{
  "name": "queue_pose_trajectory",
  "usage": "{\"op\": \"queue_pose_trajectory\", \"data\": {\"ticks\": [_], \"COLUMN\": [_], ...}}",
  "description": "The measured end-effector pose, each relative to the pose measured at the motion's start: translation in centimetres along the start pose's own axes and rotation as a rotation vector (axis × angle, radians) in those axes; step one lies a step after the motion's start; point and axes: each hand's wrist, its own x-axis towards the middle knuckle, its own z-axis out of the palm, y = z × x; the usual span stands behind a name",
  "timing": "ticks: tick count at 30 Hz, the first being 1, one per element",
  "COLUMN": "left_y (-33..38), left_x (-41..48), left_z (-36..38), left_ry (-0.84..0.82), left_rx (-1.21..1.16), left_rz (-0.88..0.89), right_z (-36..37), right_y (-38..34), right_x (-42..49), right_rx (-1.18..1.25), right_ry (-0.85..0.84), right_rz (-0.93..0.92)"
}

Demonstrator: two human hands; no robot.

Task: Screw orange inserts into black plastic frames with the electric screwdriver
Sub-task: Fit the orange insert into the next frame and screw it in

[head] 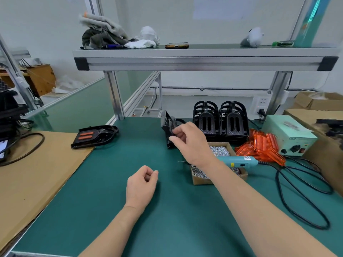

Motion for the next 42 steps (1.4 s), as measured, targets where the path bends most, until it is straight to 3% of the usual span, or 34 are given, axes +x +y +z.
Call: {"op": "queue_pose_trajectory", "data": {"ticks": [4, 9, 12, 18, 25, 30, 38, 40, 42], "left_y": [0.1, 0.2, 0.2, 1.0, 5.1, 6.8, 6.8, 6.8, 6.5], "left_x": [0.0, -0.4, -0.6, -1.3, -4.0, -4.6, -3.8, -3.2, -2.6], "left_z": [-0.2, -0.4, -0.4, -0.2, 1.2, 2.2, 2.2, 1.4, 0.3], "left_ry": [-0.022, -0.06, -0.078, -0.179, -0.464, -0.417, -0.365, -0.384, -0.415], "left_rx": [-0.073, -0.1, -0.119, -0.239, -0.393, -0.359, -0.446, -0.431, -0.334], "left_rz": [-0.012, -0.004, 0.002, -0.036, -0.056, -0.07, -0.055, 0.015, 0.08], "right_z": [-1.1, -2.7, -3.0, -1.8, 0.0, -0.1, 0.2, 0.3, 0.2], "right_y": [-1.4, -1.2, -0.3, 1.2, 1.5, 2.0, 2.3, 2.3, 2.6], "right_x": [-3.9, -8.2, -10.4, -13.6, -14.8, -15.0, -15.8, -15.9, -16.1], "right_rx": [0.252, 0.764, 0.873, 0.927, 1.045, 1.102, 0.849, 0.799, 0.704], "right_ry": [0.079, 0.13, 0.16, 0.258, 0.291, 0.262, 0.093, 0.117, 0.263], "right_rz": [0.099, 0.324, 0.384, 0.518, 0.531, 0.521, 0.487, 0.446, 0.439]}}
